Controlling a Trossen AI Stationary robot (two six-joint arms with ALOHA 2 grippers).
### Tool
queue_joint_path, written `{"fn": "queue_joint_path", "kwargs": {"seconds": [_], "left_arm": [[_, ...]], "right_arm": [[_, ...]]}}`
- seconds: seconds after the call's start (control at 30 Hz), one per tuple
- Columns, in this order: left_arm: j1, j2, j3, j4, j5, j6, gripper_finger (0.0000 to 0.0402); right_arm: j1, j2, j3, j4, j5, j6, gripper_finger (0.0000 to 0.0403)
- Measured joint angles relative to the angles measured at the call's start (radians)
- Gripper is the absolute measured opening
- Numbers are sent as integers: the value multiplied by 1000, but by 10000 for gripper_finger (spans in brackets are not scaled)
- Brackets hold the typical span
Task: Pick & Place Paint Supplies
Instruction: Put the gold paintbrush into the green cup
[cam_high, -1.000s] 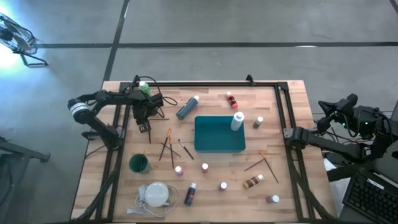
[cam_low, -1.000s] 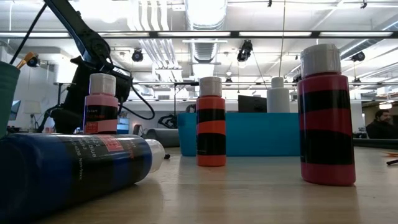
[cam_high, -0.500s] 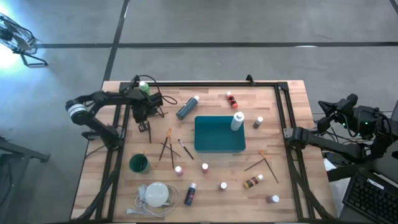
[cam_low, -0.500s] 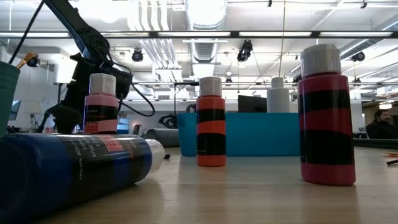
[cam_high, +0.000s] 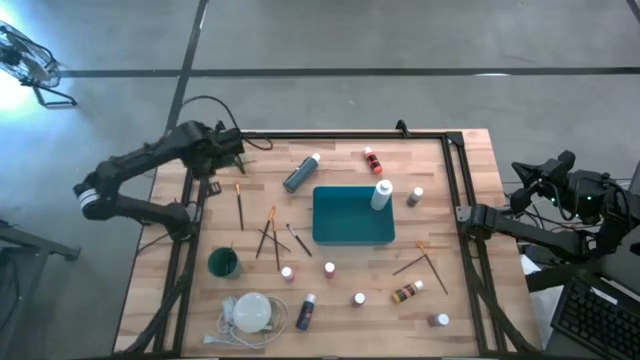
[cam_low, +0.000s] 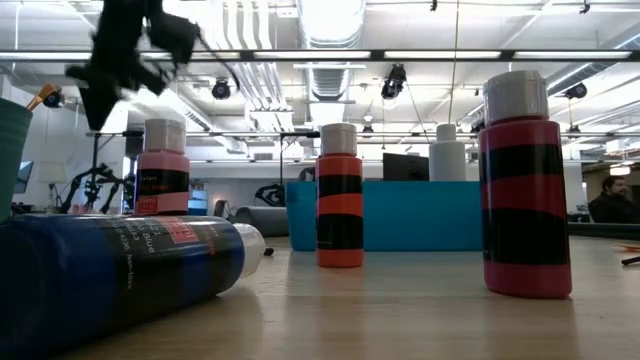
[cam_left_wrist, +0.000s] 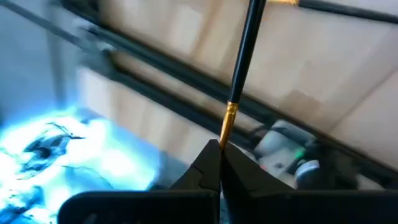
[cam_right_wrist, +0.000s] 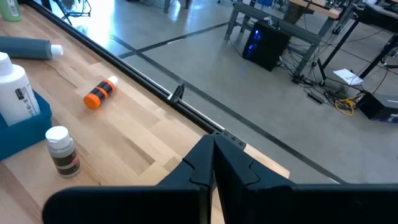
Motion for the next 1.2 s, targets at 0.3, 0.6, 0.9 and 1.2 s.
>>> {"fn": "queue_joint_path", "kwargs": {"seconds": [0.3, 0.6, 0.9, 1.2], "left_arm": [[-217, -62, 306, 16, 13, -47, 1], [-354, -12, 450, 13, 32, -242, 0], [-387, 134, 444, 13, 156, -210, 0], [-389, 294, 460, 13, 283, -94, 0]], "right_arm": [[0, 0, 0, 0, 0, 0, 8], [0, 0, 0, 0, 0, 0, 8], [0, 0, 0, 0, 0, 0, 8], [0, 0, 0, 1, 0, -3, 8]]}}
